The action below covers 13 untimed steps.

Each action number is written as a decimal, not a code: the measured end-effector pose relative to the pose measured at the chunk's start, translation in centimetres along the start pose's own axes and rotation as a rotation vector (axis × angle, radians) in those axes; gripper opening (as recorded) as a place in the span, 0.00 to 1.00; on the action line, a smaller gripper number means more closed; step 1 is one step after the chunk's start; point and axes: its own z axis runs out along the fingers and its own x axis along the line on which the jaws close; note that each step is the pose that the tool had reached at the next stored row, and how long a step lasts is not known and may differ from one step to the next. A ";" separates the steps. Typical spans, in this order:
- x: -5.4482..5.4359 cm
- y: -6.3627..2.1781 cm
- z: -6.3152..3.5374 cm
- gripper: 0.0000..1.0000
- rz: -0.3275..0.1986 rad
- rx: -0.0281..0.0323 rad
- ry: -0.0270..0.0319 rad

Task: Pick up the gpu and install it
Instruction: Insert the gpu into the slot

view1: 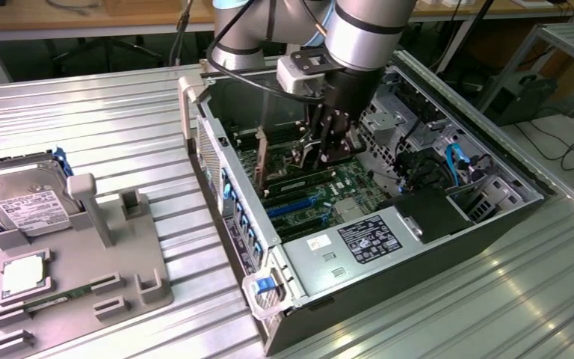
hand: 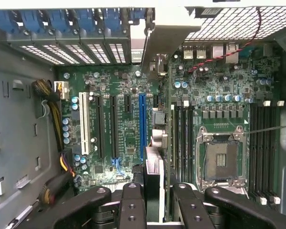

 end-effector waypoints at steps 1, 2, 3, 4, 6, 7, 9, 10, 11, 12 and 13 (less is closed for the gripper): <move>0.0 0.00 0.12 0.28 0.000 0.0005 -0.0003; 0.0 0.00 0.23 0.28 0.000 0.0006 -0.0008; 0.0 0.00 0.45 0.28 0.000 0.0007 -0.0013; 0.0 0.01 0.56 0.28 0.000 0.0007 -0.0015; 0.0 0.10 0.72 0.28 0.000 0.0006 -0.0016; 0.1 0.20 0.78 0.28 0.000 0.0007 -0.0016; 0.1 0.35 0.96 0.28 0.000 0.0006 -0.0016; 0.1 0.35 1.13 0.28 0.000 0.0006 -0.0016; 0.1 0.35 1.20 0.28 0.000 0.0006 -0.0015; 0.2 0.35 1.24 0.28 0.000 0.0005 -0.0013; 0.3 0.35 1.30 0.28 0.000 0.0005 -0.0015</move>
